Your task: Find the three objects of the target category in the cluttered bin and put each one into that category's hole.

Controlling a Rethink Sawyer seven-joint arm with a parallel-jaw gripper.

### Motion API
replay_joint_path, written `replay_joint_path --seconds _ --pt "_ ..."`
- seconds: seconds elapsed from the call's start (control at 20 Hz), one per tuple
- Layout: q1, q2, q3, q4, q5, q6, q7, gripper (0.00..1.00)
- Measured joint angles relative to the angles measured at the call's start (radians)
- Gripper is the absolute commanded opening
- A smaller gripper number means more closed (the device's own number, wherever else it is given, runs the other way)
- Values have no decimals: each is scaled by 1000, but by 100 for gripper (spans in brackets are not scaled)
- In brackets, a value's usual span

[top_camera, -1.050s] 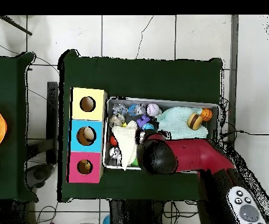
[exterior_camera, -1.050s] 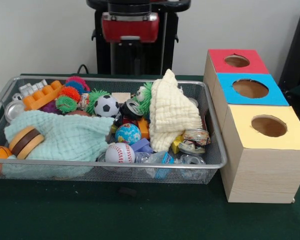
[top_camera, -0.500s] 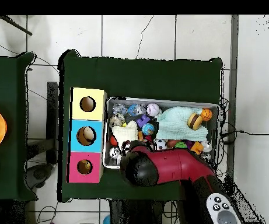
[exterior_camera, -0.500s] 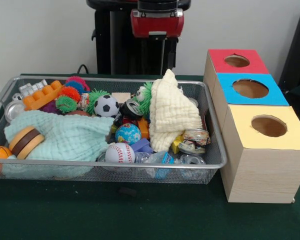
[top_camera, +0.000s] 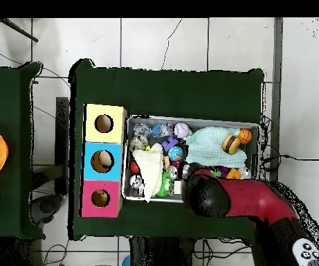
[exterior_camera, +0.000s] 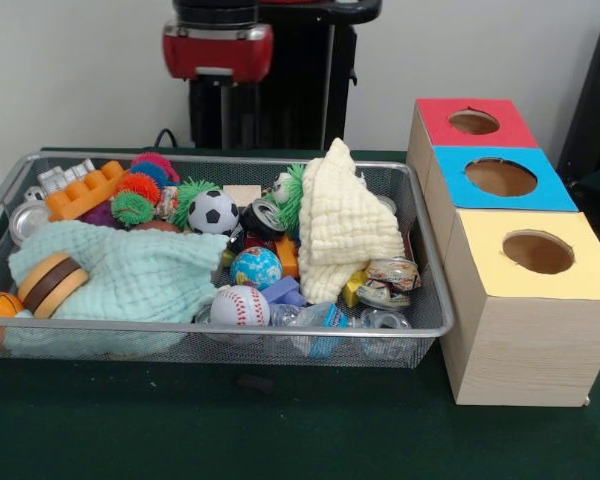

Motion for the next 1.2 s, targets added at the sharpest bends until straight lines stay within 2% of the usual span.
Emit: replay_joint_path --seconds 0.25,0.45,0.7,1.2 --pt "-59 62 1 -79 -4 0 0 100" --pt "-69 100 1 -128 -16 0 0 100" --pt "-49 171 1 -194 -37 0 0 100" --pt "3 268 1 -256 -60 0 0 100"
